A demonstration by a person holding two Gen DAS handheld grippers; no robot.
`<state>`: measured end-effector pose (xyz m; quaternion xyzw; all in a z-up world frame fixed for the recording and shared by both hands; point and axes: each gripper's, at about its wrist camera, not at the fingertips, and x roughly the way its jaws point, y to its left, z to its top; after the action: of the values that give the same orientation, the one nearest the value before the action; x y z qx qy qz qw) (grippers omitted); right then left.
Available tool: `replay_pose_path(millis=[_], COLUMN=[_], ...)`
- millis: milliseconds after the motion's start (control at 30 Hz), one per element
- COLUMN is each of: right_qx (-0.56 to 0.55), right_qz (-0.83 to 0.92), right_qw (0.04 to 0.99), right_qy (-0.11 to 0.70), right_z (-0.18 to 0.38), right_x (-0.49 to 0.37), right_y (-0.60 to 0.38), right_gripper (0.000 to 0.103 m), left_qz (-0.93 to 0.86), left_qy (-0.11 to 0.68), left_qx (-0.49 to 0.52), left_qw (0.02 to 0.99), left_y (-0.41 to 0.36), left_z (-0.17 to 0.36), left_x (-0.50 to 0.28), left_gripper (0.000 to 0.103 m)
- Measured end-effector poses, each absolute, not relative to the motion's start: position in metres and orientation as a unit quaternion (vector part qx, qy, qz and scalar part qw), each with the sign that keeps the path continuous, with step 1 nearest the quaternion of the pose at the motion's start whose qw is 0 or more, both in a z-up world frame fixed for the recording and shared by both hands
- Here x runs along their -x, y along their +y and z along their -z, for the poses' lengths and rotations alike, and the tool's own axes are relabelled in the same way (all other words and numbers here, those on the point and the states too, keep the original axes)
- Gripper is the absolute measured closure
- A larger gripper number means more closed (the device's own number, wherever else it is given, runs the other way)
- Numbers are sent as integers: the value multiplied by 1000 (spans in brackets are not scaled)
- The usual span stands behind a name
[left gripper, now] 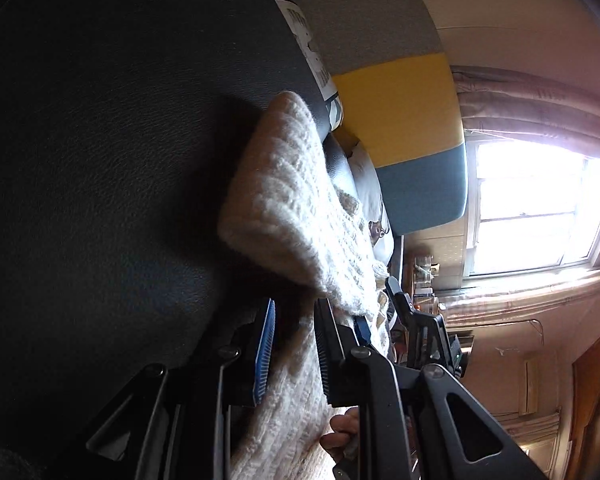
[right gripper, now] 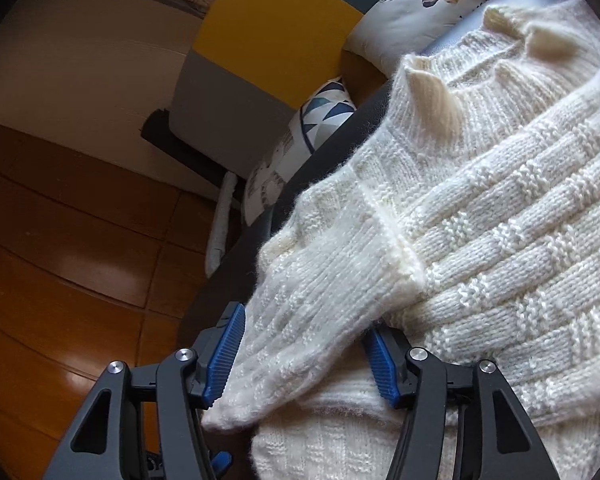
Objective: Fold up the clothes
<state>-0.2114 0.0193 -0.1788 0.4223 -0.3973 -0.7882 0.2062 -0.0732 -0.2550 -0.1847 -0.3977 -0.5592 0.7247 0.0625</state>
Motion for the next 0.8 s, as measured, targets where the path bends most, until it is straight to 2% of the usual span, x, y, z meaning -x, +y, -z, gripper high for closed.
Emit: replay_pose_path(millis=[133,167,200,233,267,500,800], right_qx=[-441,-442,-444,-454,-461,-453,-421], right_qz=[774,768,770,777,779,797,835], right_qw=[195,187,178,167,164,197,244], right_qy=[-411,-425,-422,-402,-392,-347,-256], right_z=[178,180,180,178,178,147,57], right_x=[213,213,214,216,217,230,255], right_y=[30,33,34,31,28,21,-12], right_gripper=[42,46,52,89,96,96,96], left_qz=[-724,-725,-725,-726,-727,-720,-652], left_qy=[-562,-562,-561,-560,-559,-576,-686], left_qx=[395,394,394,394,394,377,301], left_qw=[63,64,65,65,65,85,113], left_y=[-255,-255,-254,-254,-253,-251,-221], left_z=[184,183,183,182,182,179,183], left_x=[69,67,66,65,64,60,81], left_gripper=[85,85,85,85,85,85,84])
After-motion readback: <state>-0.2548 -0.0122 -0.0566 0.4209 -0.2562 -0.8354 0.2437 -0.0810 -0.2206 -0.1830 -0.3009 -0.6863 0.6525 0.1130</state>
